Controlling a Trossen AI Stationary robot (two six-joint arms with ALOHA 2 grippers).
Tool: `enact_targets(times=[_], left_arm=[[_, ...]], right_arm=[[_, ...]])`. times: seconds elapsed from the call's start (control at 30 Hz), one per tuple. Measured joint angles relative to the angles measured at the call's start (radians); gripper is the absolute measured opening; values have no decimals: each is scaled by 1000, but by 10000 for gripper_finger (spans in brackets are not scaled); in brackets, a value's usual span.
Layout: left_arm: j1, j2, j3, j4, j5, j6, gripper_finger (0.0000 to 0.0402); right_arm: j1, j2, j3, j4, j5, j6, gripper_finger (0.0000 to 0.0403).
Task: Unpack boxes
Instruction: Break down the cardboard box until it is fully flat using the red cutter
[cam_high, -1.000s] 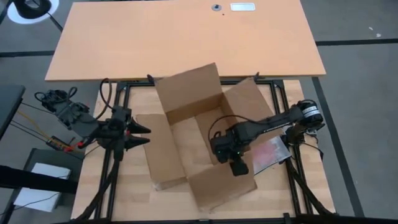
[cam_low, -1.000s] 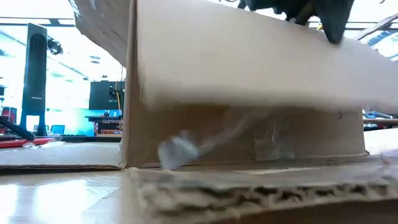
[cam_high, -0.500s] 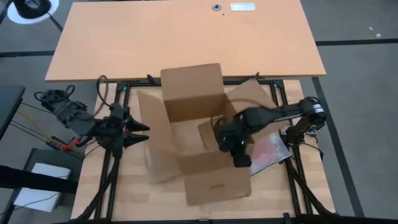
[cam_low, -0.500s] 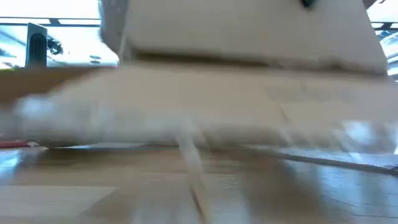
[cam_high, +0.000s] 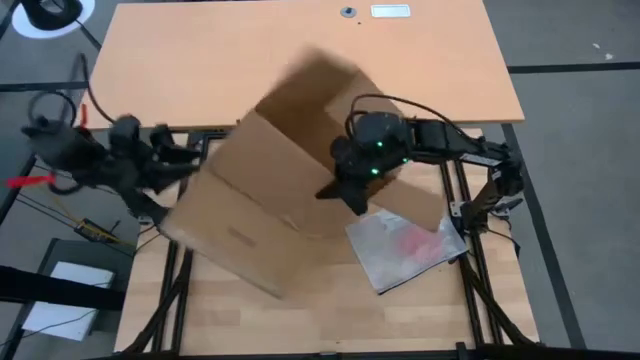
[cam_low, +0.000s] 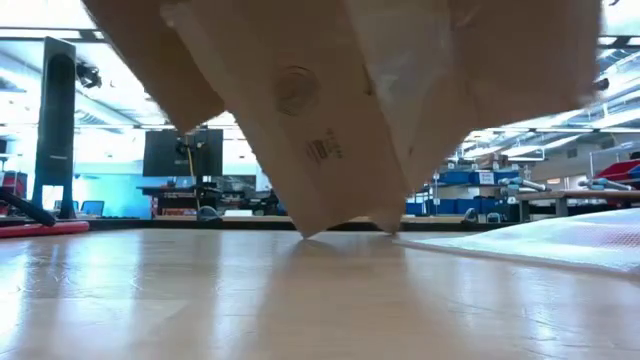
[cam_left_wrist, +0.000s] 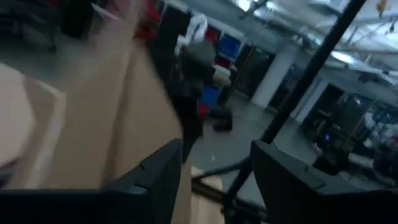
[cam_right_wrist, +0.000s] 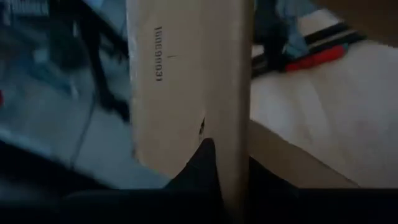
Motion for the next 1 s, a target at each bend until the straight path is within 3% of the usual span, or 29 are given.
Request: enact_targets(times=[0.23, 0.4, 0.53, 0.67, 0.83, 1.0], left_arm=[[0, -6, 197, 31, -289, 178, 203], [0, -2, 214, 19, -302, 243, 203], [0, 3, 147, 12, -300, 286, 203], [0, 0, 48, 12, -300, 302, 203], [0, 5, -82, 11, -307, 338, 203], [10, 2, -214, 12, -482, 355, 203]], right_arm=[[-9, 10, -188, 246, 64, 91, 11], [0, 8, -281, 579, 75, 10, 11], [33, 7, -340, 627, 93, -209, 11], [62, 8, -420, 586, 198, -452, 15], [57, 11, -472, 580, 209, -554, 17], [57, 11, -471, 588, 234, -747, 13]])
